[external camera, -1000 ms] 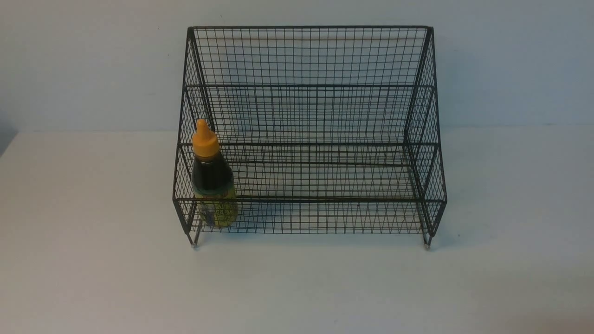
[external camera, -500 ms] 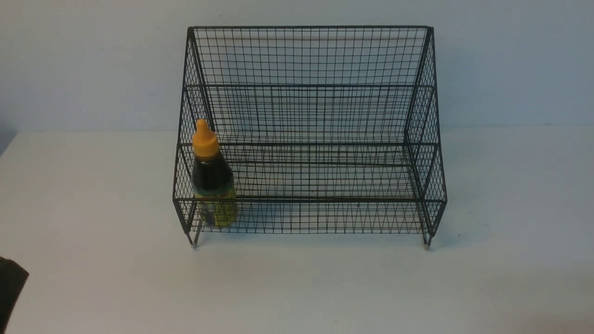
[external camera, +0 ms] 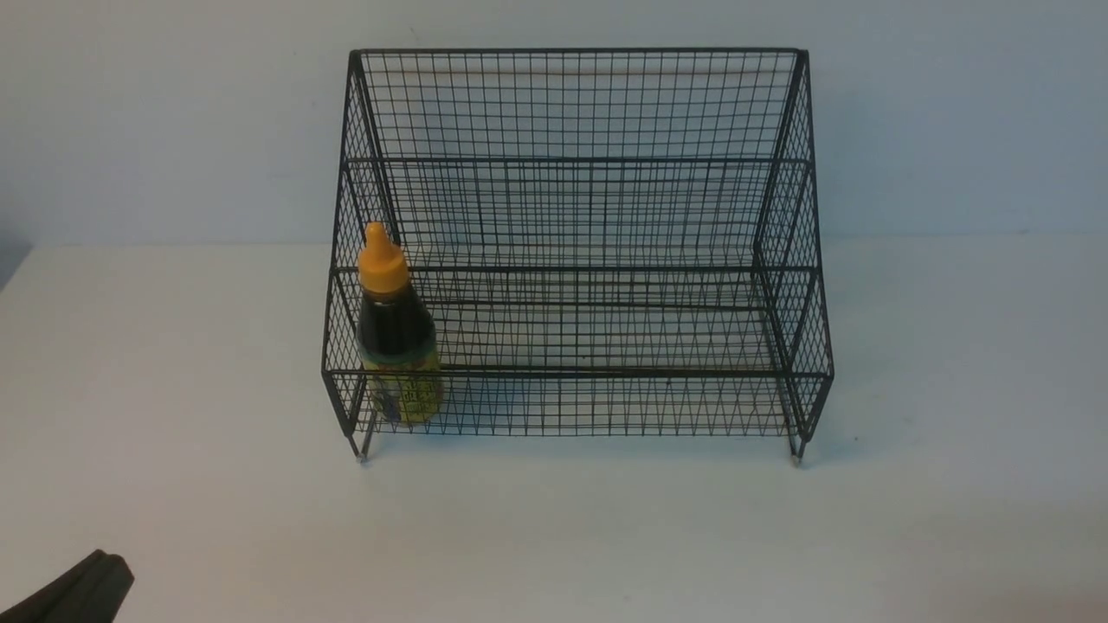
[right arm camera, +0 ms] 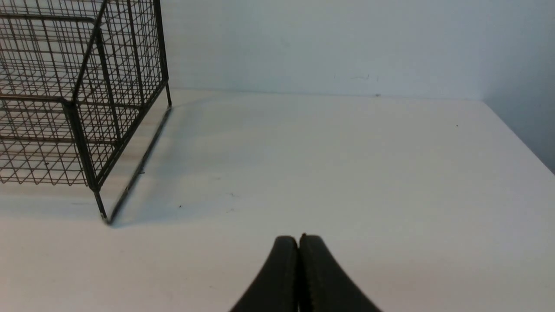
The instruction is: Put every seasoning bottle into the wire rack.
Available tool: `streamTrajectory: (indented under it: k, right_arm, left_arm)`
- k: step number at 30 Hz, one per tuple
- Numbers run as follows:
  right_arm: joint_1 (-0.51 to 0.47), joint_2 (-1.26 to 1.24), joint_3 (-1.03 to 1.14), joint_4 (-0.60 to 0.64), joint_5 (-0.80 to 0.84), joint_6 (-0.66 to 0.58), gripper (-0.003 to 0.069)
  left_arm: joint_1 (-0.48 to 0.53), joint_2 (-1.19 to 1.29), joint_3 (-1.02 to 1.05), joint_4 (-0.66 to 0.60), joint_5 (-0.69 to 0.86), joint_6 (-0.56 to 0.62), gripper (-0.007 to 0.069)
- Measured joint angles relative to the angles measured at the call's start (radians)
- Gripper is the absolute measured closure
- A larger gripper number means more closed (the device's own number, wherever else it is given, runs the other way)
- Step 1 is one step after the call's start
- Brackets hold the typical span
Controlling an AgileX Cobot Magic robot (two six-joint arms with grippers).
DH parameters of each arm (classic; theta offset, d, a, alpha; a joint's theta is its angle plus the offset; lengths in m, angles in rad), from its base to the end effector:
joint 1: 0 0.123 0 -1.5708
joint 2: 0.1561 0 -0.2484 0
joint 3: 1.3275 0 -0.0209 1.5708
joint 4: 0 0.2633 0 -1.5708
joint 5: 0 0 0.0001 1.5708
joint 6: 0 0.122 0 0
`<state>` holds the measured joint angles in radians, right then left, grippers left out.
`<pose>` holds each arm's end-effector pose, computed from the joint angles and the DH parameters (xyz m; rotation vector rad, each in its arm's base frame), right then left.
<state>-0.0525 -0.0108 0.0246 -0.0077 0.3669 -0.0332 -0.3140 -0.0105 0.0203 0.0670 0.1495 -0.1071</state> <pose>0.1318 -0.0073 0.1637 0.0132 1.8648 -0.0669 0.1305 -0.0411 0.1914 0.2169 1.6347 -0.2628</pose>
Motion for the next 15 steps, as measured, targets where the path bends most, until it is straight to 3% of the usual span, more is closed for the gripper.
streamTrajectory:
  k: [8, 15]
  right_arm:
    - [0.0, 0.0, 0.0, 0.0, 0.0, 0.0, 0.0674]
    - [0.0, 0.0, 0.0, 0.0, 0.0, 0.0, 0.0674]
  left_arm:
    - [0.213, 0.0, 0.009, -0.055, 0.058, 0.107, 0.0629]
    - [0.244, 0.0, 0.009, -0.057, 0.153, 0.121, 0.0629]
